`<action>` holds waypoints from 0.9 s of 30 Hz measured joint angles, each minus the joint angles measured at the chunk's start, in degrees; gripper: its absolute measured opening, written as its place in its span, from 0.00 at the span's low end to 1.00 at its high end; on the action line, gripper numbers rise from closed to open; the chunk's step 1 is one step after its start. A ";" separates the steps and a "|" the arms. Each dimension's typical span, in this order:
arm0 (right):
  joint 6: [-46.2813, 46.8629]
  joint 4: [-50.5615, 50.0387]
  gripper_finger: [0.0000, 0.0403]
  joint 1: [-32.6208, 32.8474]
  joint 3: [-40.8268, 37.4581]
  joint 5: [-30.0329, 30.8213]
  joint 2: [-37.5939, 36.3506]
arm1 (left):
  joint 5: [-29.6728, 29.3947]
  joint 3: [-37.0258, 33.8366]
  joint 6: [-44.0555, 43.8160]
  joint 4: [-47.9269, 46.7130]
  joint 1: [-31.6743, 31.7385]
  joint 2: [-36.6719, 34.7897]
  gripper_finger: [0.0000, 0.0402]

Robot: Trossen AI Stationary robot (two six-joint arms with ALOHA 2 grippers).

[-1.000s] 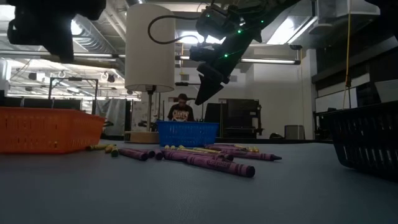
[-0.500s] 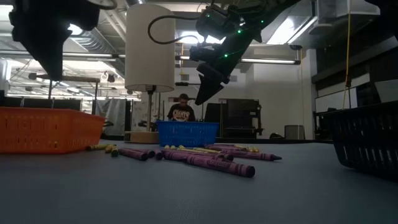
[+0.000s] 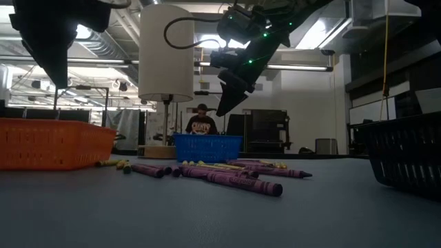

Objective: Sort crayons
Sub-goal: Put the violet crayon into the blue bin

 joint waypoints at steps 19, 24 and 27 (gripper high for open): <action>7.12 -8.22 0.29 3.06 0.00 -14.87 0.00 | -11.32 0.00 16.06 3.51 0.00 0.00 0.32; 7.06 -12.42 0.29 4.65 0.00 -12.54 0.00 | -13.46 0.00 17.33 6.49 0.00 0.00 0.32; 5.55 -16.43 0.29 4.69 0.00 -11.42 0.00 | -13.73 0.00 17.33 7.04 0.00 0.00 0.32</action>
